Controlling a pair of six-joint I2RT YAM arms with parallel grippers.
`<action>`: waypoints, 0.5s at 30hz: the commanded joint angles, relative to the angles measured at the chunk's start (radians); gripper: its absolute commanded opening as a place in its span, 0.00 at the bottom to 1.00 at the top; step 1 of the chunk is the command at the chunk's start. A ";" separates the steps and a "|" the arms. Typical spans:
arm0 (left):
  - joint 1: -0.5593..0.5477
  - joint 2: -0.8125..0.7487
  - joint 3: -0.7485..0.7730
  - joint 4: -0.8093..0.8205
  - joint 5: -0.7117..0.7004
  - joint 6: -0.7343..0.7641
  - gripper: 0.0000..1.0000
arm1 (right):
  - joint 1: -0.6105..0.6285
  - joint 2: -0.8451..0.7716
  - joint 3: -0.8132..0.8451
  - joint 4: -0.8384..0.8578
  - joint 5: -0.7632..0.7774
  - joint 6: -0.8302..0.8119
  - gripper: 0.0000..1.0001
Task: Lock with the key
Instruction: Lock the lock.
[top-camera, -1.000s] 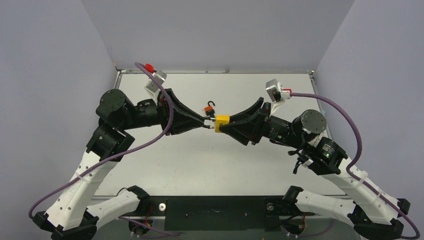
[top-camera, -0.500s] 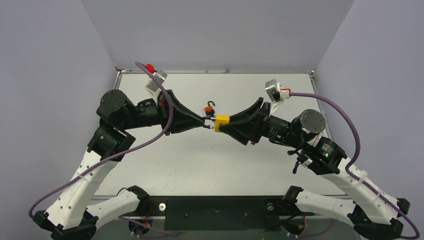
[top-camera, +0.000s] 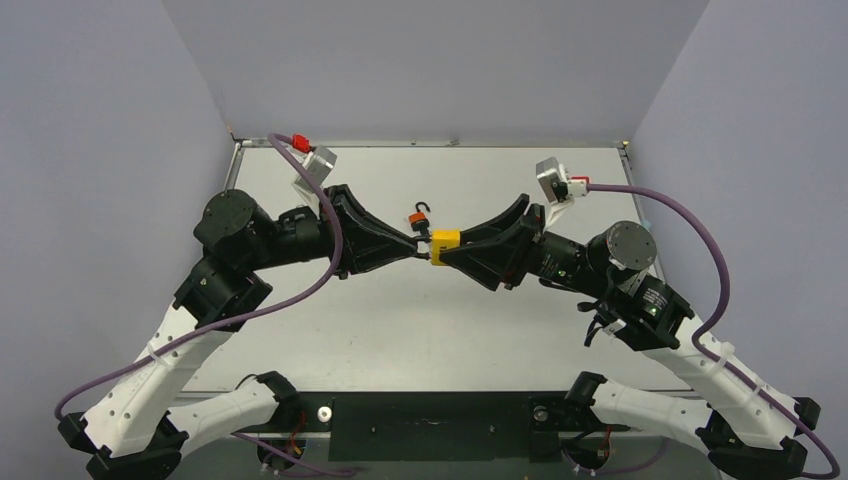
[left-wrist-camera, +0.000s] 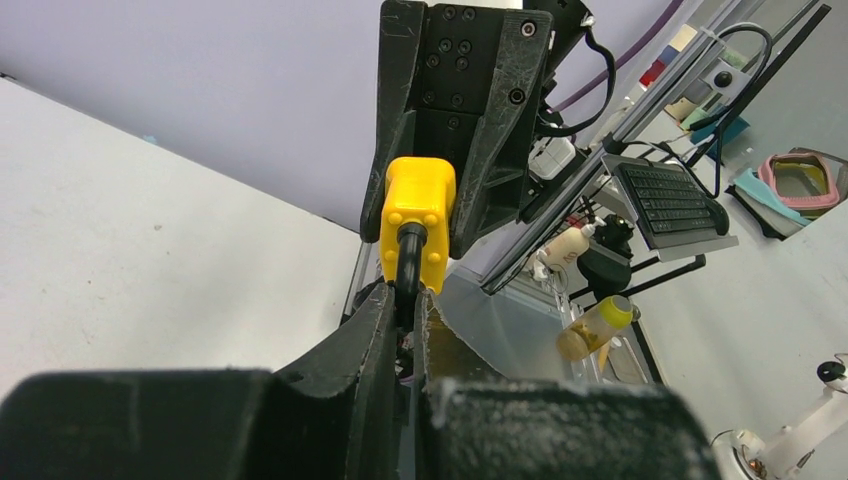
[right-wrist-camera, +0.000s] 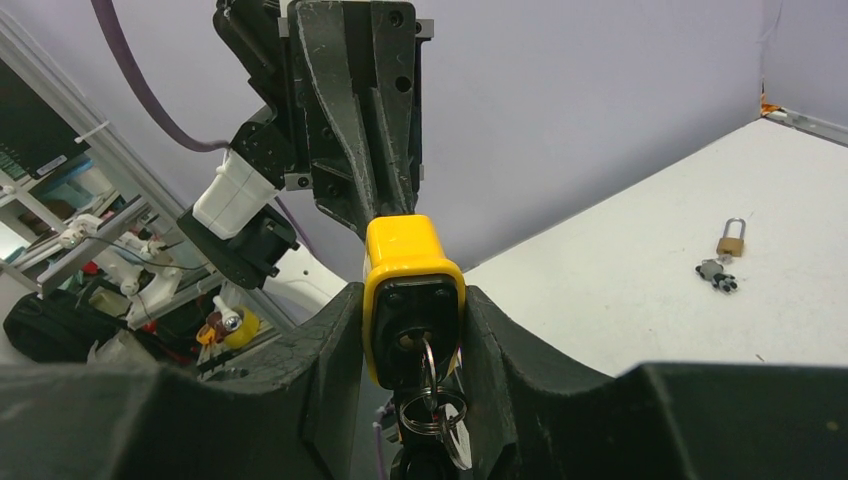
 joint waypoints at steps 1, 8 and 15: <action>-0.075 0.054 0.022 0.006 -0.019 0.016 0.00 | 0.037 0.069 -0.001 0.100 -0.017 0.003 0.00; -0.095 0.071 0.038 0.013 -0.034 0.001 0.00 | 0.057 0.089 0.000 0.085 -0.001 -0.014 0.00; -0.136 0.103 0.064 -0.003 -0.051 0.012 0.00 | 0.067 0.103 0.010 0.075 0.007 -0.025 0.00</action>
